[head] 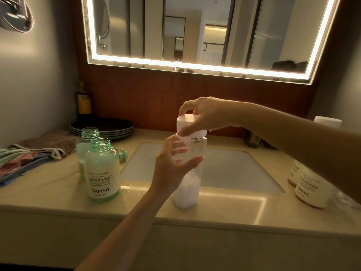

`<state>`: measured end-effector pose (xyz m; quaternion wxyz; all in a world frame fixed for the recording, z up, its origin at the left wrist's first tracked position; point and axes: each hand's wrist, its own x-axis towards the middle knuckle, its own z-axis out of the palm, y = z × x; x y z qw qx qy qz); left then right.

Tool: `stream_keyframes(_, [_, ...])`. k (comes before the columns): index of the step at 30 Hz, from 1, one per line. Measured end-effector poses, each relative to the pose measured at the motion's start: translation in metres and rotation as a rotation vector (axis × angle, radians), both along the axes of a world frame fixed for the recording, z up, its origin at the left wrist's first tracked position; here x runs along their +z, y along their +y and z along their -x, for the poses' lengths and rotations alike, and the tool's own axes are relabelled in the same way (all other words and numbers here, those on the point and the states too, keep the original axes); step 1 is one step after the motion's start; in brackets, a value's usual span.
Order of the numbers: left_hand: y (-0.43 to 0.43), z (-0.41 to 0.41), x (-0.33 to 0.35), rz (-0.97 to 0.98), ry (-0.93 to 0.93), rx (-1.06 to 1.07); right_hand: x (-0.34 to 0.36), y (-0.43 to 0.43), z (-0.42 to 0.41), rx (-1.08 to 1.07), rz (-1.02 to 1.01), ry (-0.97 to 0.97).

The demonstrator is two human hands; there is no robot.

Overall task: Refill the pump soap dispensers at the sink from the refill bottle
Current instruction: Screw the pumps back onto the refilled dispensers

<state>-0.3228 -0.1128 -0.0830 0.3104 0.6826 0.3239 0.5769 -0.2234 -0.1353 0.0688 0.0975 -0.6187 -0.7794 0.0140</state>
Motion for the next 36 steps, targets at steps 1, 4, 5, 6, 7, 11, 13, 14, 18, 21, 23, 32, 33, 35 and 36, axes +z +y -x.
stream_keyframes(1, [0.0, 0.0, 0.0, -0.002, 0.0, 0.001, -0.001, 0.0, -0.001, 0.008, -0.001, 0.022])
stream_keyframes(4, [0.001, 0.001, 0.0, -0.005, -0.001, -0.009, 0.002, -0.001, -0.009, 0.105, 0.064, 0.077])
stream_keyframes(5, [0.001, 0.002, 0.0, -0.001, 0.003, -0.019, 0.003, -0.002, -0.012, 0.144, 0.108, 0.104])
stream_keyframes(6, [0.001, 0.002, 0.001, 0.001, 0.006, -0.027, 0.004, -0.003, -0.016, 0.176, 0.151, 0.138])
stream_keyframes(7, [0.001, 0.002, 0.001, 0.0, 0.006, -0.029, 0.005, -0.004, -0.019, 0.203, 0.184, 0.171])
stream_keyframes(11, [-0.001, 0.002, 0.001, 0.001, -0.006, -0.033, 0.007, -0.004, -0.026, 0.251, 0.24, 0.209])
stream_keyframes(13, [0.0, 0.002, 0.001, 0.003, -0.006, -0.037, 0.009, -0.005, -0.026, 0.244, 0.255, 0.197])
stream_keyframes(14, [0.001, 0.002, 0.001, 0.002, -0.003, -0.039, 0.01, -0.005, -0.025, 0.235, 0.259, 0.188])
stream_keyframes(18, [0.003, 0.001, -0.001, -0.002, -0.007, -0.04, 0.012, -0.007, -0.016, 0.128, 0.244, 0.109])
stream_keyframes(21, [0.003, 0.001, -0.002, -0.002, -0.015, -0.036, 0.004, -0.005, -0.005, -0.018, 0.102, -0.104])
stream_keyframes(23, [0.003, 0.001, -0.002, 0.002, -0.017, -0.04, -0.003, -0.002, -0.002, -0.013, -0.027, -0.166])
stream_keyframes(32, [0.003, 0.002, -0.002, 0.004, -0.014, -0.041, 0.002, -0.003, -0.024, 0.237, 0.147, 0.231])
stream_keyframes(33, [0.003, 0.001, -0.002, 0.003, -0.015, -0.039, 0.002, -0.003, -0.026, 0.258, 0.17, 0.252])
stream_keyframes(35, [0.003, 0.001, -0.003, 0.003, -0.015, -0.038, 0.003, -0.003, -0.028, 0.287, 0.195, 0.273])
stream_keyframes(36, [0.003, 0.001, -0.003, 0.004, -0.015, -0.04, 0.003, -0.003, -0.029, 0.296, 0.206, 0.283])
